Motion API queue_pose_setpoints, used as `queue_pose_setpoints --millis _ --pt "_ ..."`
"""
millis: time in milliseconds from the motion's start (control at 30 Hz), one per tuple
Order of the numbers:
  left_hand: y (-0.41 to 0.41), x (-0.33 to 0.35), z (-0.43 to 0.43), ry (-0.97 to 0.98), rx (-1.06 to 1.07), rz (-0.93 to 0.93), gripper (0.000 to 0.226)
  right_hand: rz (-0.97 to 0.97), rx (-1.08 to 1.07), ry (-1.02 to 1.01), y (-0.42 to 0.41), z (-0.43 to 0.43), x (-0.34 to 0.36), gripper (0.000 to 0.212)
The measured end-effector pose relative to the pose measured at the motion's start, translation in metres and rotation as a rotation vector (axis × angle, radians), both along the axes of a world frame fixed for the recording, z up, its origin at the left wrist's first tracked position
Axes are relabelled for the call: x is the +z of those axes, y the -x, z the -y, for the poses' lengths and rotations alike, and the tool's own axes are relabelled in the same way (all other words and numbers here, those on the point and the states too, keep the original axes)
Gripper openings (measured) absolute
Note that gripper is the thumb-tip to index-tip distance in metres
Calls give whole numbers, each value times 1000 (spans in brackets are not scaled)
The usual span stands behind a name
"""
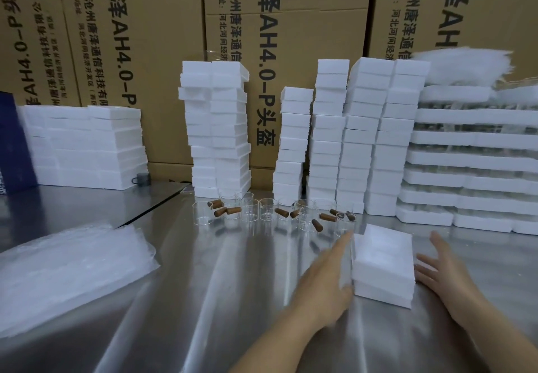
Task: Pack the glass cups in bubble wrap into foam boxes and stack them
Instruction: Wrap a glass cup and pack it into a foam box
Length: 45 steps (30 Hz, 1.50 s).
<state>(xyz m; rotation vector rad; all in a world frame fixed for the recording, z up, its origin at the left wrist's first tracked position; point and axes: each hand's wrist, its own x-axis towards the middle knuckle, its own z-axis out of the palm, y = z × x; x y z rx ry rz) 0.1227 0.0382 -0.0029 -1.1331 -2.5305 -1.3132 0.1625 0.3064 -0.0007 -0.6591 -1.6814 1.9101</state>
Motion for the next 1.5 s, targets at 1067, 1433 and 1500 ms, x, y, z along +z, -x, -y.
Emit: queue_pose_setpoints --millis 1067,1433,1500 --pt "114 65 362 334 1093 146 54 12 -122 -299 12 -15 -22 52" --pt "105 46 380 264 1353 67 27 39 -120 -349 5 -12 -26 50" --pt "102 63 381 213 1379 26 33 58 -115 -358 5 -15 -28 61"
